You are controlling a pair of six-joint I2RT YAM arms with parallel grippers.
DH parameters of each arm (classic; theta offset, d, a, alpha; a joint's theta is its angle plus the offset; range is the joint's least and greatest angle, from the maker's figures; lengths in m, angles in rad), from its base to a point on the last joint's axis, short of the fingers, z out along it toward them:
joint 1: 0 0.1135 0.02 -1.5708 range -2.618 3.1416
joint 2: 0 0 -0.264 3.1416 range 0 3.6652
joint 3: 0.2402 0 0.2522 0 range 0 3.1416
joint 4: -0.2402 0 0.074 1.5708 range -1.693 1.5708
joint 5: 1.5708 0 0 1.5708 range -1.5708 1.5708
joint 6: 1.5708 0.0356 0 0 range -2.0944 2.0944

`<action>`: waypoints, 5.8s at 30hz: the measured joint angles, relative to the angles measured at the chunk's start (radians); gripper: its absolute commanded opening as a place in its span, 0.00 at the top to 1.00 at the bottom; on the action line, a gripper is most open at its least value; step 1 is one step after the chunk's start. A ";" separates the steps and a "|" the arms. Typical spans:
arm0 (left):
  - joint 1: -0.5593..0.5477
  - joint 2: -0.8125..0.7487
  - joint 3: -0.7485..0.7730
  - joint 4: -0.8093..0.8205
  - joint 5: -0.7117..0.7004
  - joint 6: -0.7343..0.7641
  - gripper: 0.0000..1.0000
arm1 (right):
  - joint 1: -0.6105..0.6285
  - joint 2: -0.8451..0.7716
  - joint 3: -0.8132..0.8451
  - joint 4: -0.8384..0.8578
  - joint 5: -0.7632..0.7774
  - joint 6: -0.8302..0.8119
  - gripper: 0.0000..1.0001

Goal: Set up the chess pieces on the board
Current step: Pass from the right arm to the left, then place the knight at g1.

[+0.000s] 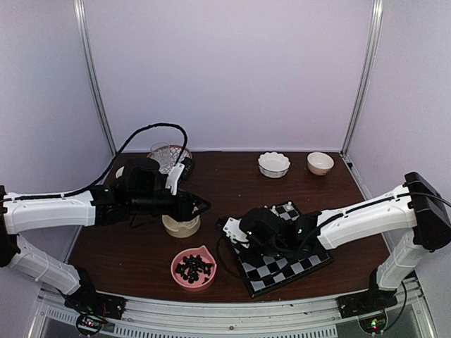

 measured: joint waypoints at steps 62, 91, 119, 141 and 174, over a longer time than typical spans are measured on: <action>0.064 0.478 0.078 0.366 0.706 -0.606 0.96 | 0.007 -0.142 -0.129 0.240 0.021 -0.076 0.84; 0.077 0.407 0.224 -0.106 0.431 -0.211 1.00 | -0.003 -0.317 -0.216 0.284 0.061 -0.021 0.41; -0.010 0.693 0.762 -0.483 -0.131 0.477 1.00 | -0.230 -0.558 -0.490 0.395 0.144 0.319 0.41; -0.060 0.842 0.848 -0.525 -0.146 0.517 1.00 | -0.230 -0.629 -0.521 0.461 0.169 0.315 0.41; -0.080 0.878 0.848 -0.547 -0.146 0.517 1.00 | -0.230 -0.649 -0.534 0.461 0.169 0.307 0.40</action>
